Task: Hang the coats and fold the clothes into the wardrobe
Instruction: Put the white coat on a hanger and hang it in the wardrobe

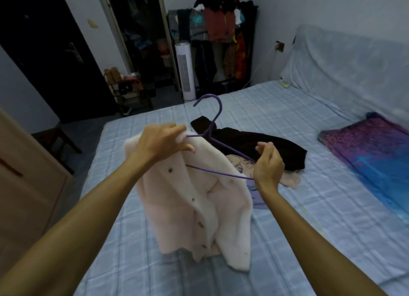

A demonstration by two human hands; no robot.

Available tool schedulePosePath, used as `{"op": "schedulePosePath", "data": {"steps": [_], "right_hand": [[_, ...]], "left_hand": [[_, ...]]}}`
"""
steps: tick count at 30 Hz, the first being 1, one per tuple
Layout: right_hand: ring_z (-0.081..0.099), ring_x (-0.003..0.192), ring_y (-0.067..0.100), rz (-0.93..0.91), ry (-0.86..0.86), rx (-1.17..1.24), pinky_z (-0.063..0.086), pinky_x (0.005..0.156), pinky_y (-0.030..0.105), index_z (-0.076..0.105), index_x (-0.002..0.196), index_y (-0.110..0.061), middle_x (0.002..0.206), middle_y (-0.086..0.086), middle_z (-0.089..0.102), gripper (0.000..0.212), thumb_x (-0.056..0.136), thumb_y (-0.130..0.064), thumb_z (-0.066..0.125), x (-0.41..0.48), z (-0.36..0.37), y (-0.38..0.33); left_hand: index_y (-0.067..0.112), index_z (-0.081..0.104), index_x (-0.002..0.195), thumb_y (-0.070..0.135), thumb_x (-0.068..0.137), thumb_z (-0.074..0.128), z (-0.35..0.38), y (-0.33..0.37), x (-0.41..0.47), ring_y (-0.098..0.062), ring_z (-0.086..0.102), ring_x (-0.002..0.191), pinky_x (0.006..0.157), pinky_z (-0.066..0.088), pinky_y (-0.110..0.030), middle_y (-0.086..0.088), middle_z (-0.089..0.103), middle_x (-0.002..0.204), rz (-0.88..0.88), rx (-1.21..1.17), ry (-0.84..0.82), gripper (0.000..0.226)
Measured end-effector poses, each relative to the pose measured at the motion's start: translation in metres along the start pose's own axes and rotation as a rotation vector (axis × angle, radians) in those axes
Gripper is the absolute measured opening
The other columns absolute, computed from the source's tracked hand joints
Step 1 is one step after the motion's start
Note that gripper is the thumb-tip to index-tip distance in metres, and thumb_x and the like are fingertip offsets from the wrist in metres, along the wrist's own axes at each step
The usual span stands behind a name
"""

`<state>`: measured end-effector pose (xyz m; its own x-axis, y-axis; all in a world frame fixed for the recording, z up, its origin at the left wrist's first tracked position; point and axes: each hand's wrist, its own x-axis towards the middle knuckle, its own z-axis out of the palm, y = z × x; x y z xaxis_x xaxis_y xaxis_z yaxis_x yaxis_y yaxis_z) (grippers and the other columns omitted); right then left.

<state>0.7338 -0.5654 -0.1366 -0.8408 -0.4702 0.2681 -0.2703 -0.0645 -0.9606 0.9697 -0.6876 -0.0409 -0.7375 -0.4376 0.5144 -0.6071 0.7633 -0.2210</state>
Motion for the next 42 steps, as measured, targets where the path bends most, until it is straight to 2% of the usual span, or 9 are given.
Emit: {"op": "schedulePosePath", "data": {"steps": [6,9,14,17,19,21,28,35,42], "right_hand": [[0.062,0.091,0.025,0.438,0.288,0.184,0.044,0.08,0.031,0.067,0.094,-0.009,0.091,0.007,0.067,0.045,0.102,-0.03,0.029,0.007,0.003,0.029],[0.057,0.098,0.032,0.522,0.037,-0.067,0.042,0.085,0.039,0.064,0.103,0.001,0.1,0.014,0.062,0.033,0.099,-0.016,0.035,-0.01,0.012,0.05],[0.058,0.102,0.035,0.296,-0.501,-0.285,0.044,0.075,0.035,0.062,0.113,-0.011,0.107,0.015,0.063,0.026,0.095,-0.025,0.051,-0.037,0.052,0.089],[0.048,0.118,0.031,0.099,-0.632,-0.395,0.045,0.092,0.042,0.044,0.134,-0.017,0.13,0.009,0.051,0.061,0.081,-0.035,0.068,-0.041,0.074,0.095],[0.047,0.116,0.029,0.018,-0.641,-0.516,0.045,0.092,0.049,0.041,0.132,-0.024,0.128,0.004,0.051,0.072,0.071,-0.045,0.072,-0.042,0.087,0.1],[0.055,0.105,0.029,-0.005,-0.66,-0.609,0.048,0.085,0.046,0.051,0.122,-0.027,0.113,0.004,0.062,0.056,0.073,-0.048,0.068,-0.042,0.094,0.106],[0.063,0.082,0.032,-0.039,-0.552,-0.502,0.044,0.062,0.032,0.069,0.086,-0.015,0.081,0.009,0.068,0.011,0.08,-0.02,0.061,0.029,0.081,0.042],[0.061,0.075,0.026,-0.109,-0.487,-0.525,0.039,0.063,0.025,0.073,0.092,-0.021,0.074,0.002,0.064,0.026,0.069,-0.022,0.06,0.092,0.058,-0.065],[0.061,0.088,0.023,-0.171,-0.296,-0.308,0.04,0.069,0.027,0.068,0.108,-0.022,0.095,0.002,0.068,0.038,0.072,-0.012,0.056,0.054,0.066,-0.145]], "left_hand": [[0.014,0.058,0.081,0.073,0.073,0.042,-0.001,-0.013,-0.012,-0.03,0.056,0.052,0.044,0.032,-0.028,-0.007,0.061,0.068,-0.063,0.005,0.07,0.062],[0.015,0.058,0.08,0.075,0.074,0.041,-0.004,-0.017,-0.023,-0.03,0.054,0.049,0.043,0.034,-0.029,-0.006,0.059,0.065,-0.087,0.024,0.093,0.063],[0.016,0.061,0.077,0.075,0.078,0.041,-0.024,-0.016,-0.033,-0.026,0.054,0.048,0.042,0.032,-0.026,-0.003,0.059,0.063,-0.129,0.066,0.156,0.063],[0.015,0.064,0.077,0.075,0.083,0.036,-0.042,-0.013,-0.035,-0.025,0.056,0.048,0.039,0.035,-0.027,-0.003,0.061,0.063,-0.133,0.087,0.233,0.067],[0.014,0.066,0.08,0.075,0.083,0.039,-0.054,-0.016,-0.037,-0.026,0.061,0.054,0.04,0.043,-0.033,-0.004,0.064,0.068,-0.144,0.084,0.274,0.067],[0.015,0.067,0.086,0.072,0.081,0.049,-0.067,-0.024,-0.037,-0.026,0.065,0.062,0.045,0.048,-0.037,-0.004,0.067,0.074,-0.155,0.077,0.3,0.06],[0.015,0.063,0.098,0.064,0.079,0.057,-0.082,-0.072,-0.055,-0.028,0.06,0.054,0.042,0.042,-0.032,-0.007,0.062,0.071,-0.117,0.256,0.198,0.054],[0.016,0.053,0.112,0.067,0.091,0.016,-0.046,-0.073,-0.073,-0.035,0.059,0.047,0.037,0.04,-0.033,-0.017,0.061,0.078,-0.172,0.28,0.007,0.066],[0.016,0.055,0.107,0.058,0.088,0.039,-0.028,-0.023,-0.024,-0.039,0.063,0.075,0.053,0.04,-0.038,-0.016,0.064,0.09,-0.457,0.153,-0.009,0.049]]}}
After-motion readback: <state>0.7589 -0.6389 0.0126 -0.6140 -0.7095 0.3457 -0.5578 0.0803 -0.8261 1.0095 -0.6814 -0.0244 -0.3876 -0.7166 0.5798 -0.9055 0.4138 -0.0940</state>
